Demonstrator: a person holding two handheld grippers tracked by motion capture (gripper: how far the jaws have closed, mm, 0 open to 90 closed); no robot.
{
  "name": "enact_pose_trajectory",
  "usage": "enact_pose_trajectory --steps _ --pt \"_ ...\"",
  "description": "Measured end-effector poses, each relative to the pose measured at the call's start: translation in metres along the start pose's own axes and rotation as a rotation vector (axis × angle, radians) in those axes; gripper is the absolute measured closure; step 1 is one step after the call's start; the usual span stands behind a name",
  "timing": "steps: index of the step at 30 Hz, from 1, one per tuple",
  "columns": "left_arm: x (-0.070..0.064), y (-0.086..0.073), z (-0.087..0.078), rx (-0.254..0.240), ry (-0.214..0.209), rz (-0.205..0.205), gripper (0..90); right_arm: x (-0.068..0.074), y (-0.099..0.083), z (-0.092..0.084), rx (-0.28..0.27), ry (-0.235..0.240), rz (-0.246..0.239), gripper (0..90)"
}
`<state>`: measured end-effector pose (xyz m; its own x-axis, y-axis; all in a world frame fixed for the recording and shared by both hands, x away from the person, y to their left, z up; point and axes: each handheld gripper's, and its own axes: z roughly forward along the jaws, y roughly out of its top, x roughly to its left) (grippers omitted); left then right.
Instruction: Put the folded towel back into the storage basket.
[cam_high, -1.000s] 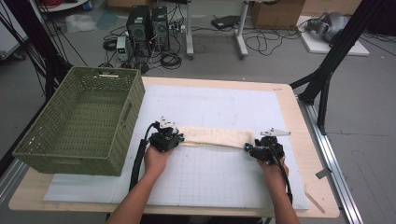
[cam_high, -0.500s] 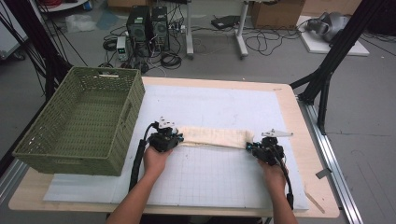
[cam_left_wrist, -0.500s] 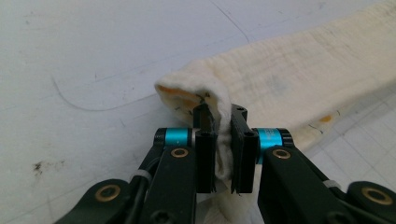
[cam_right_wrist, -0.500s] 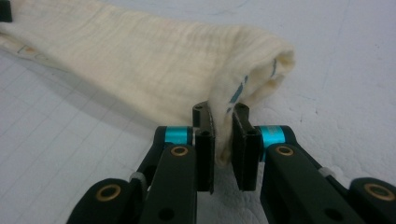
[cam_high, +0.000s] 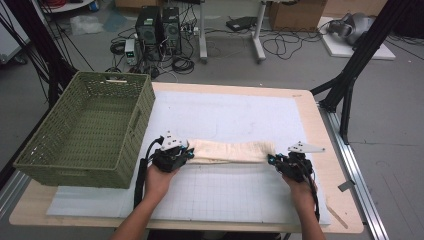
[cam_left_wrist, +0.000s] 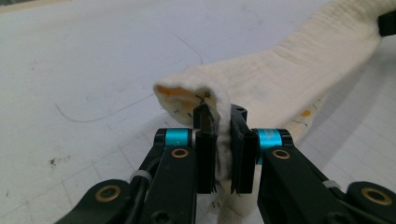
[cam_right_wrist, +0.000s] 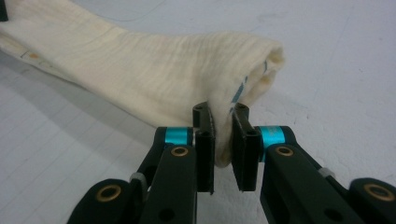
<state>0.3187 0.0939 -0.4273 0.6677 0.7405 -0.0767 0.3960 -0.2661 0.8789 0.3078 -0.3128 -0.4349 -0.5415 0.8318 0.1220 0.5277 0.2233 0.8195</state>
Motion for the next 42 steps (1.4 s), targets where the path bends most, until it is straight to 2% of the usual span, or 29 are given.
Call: enact_pose_trajectory --steps 7,17,24,30,34,42 --pt "-0.005 -0.001 -0.017 -0.051 -0.016 0.005 82.4 0.006 -0.003 -0.01 -0.035 0.029 -0.04 81.4" --pt "-0.005 0.003 -0.027 -0.089 -0.023 -0.016 82.5 0.014 0.003 -0.018 -0.03 0.023 -0.079 81.4" --pt "-0.003 0.014 -0.041 -0.099 -0.02 -0.002 82.5 0.017 0.014 -0.022 -0.058 0.042 -0.092 81.4" --pt "0.001 0.024 -0.052 -0.119 -0.011 -0.014 82.5 0.023 0.03 -0.028 -0.081 0.063 -0.138 81.4" --pt "0.0 0.026 -0.059 -0.134 -0.009 -0.017 82.4 0.025 0.035 -0.033 -0.108 0.071 -0.14 81.4" --pt "-0.001 0.031 -0.066 -0.149 -0.008 -0.014 82.5 0.028 0.038 -0.037 -0.116 0.079 -0.141 81.4"
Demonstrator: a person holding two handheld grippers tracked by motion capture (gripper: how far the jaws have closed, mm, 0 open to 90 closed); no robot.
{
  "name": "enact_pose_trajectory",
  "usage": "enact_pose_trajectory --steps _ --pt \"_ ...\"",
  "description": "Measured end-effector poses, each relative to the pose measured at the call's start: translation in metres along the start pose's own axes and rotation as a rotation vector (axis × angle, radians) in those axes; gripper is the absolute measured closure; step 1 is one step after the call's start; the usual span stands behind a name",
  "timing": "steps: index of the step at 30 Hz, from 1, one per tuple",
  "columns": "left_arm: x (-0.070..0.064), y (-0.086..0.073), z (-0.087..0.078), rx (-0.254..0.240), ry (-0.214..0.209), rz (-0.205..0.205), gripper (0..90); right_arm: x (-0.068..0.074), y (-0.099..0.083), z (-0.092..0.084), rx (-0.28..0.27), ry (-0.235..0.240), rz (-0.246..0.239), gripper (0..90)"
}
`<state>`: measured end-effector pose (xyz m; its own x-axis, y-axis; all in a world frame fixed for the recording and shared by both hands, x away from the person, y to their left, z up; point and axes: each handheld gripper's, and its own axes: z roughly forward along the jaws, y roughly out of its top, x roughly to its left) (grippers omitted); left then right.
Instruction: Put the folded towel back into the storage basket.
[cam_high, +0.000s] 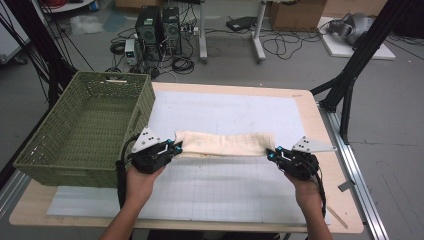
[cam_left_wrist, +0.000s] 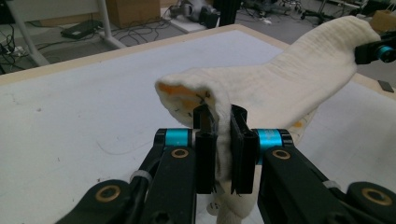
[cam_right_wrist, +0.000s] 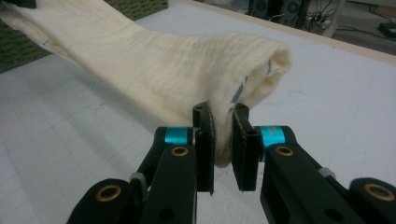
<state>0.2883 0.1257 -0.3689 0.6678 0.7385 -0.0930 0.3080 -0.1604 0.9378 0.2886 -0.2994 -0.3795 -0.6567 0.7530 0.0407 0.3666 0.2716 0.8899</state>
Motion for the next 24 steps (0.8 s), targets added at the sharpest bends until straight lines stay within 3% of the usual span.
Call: enact_pose_trajectory --steps 8,17,24 --pt "0.006 -0.001 -0.011 -0.013 0.017 -0.022 82.5 -0.003 0.012 0.012 -0.001 0.029 0.001 81.4" --pt "0.016 0.007 -0.032 -0.042 0.044 -0.031 82.4 -0.002 0.032 0.023 -0.07 0.094 -0.011 81.4" --pt "0.023 0.004 -0.049 -0.054 0.078 -0.032 82.2 0.003 0.049 0.041 -0.073 0.125 -0.03 81.4"
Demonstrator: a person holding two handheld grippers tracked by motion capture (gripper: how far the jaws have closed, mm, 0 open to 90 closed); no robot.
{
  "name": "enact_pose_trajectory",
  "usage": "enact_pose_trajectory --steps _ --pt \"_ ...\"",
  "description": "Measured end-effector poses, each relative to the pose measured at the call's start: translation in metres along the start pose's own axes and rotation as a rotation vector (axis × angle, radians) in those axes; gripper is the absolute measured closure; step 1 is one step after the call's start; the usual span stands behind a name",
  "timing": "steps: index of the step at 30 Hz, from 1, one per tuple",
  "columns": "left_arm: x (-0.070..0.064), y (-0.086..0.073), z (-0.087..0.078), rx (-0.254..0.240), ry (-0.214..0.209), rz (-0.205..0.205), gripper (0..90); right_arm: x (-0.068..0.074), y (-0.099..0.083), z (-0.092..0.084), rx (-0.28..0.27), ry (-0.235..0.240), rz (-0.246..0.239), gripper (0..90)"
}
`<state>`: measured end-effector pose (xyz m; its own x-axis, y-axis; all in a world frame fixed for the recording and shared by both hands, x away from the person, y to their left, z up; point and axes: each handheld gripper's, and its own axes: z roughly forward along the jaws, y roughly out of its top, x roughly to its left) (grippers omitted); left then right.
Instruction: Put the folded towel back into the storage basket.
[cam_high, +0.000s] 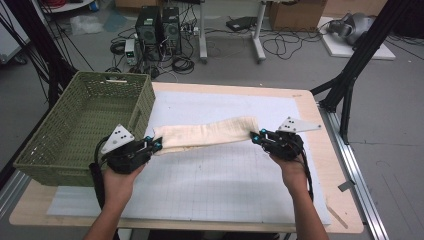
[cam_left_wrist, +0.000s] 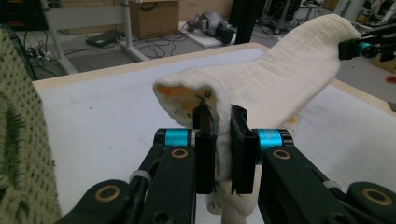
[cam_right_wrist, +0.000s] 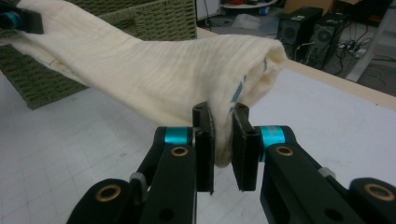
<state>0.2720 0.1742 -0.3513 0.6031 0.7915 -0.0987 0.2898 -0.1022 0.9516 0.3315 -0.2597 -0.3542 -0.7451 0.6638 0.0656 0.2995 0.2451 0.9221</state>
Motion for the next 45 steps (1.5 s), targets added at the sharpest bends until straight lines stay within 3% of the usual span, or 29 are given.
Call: enact_pose_trajectory --steps 11,22,33,39,45 --pt "0.012 0.004 -0.024 -0.04 0.032 -0.005 82.2 0.003 0.029 0.034 0.002 0.013 -0.02 81.3" --pt "0.013 0.001 -0.046 -0.093 0.049 -0.004 82.3 0.007 0.057 0.061 0.004 0.022 -0.032 81.3" --pt "0.017 -0.001 -0.072 -0.149 0.109 -0.005 82.4 0.019 0.082 0.095 0.002 0.03 -0.055 81.3" --pt "0.02 -0.001 -0.085 -0.161 0.161 0.004 82.4 0.028 0.096 0.118 0.014 0.041 -0.076 81.3" --pt "0.028 -0.001 -0.095 -0.188 0.191 -0.034 82.4 0.036 0.113 0.139 0.013 0.052 -0.088 81.3"
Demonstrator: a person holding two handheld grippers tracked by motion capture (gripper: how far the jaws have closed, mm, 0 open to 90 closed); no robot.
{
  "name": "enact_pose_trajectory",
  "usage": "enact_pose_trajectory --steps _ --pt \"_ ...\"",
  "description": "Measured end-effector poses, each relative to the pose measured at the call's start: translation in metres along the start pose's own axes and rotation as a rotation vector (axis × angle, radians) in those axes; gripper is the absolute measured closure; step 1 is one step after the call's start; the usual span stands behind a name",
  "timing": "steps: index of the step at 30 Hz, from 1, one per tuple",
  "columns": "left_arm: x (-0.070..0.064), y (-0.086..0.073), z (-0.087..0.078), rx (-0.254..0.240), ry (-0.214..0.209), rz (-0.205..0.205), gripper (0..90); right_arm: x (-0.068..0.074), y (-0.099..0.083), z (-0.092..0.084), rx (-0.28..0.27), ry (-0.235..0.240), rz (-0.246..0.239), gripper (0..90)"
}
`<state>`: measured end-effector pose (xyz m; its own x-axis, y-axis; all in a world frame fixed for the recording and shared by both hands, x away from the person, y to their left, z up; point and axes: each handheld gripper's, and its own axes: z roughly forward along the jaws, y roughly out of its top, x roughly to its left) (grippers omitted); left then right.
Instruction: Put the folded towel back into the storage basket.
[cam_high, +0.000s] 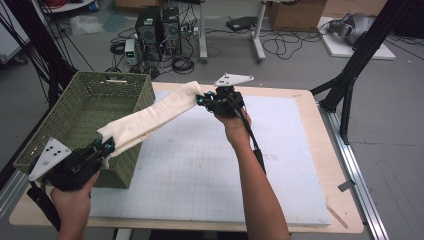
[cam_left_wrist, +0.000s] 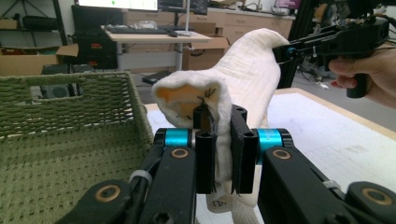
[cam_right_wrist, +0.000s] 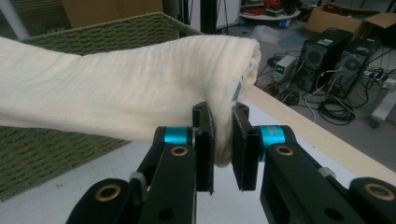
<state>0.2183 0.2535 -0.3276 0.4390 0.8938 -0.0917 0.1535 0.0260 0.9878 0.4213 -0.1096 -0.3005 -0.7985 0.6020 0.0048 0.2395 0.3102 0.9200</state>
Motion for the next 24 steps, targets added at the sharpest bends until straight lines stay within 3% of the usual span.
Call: enact_pose_trajectory --steps 9,24 --pt "0.008 0.001 -0.01 0.01 0.057 0.029 82.4 0.006 0.023 0.035 0.011 0.02 -0.016 81.3" --pt "0.036 0.001 -0.032 -0.024 0.127 -0.007 82.4 0.025 0.052 0.091 0.025 0.073 -0.057 81.3"
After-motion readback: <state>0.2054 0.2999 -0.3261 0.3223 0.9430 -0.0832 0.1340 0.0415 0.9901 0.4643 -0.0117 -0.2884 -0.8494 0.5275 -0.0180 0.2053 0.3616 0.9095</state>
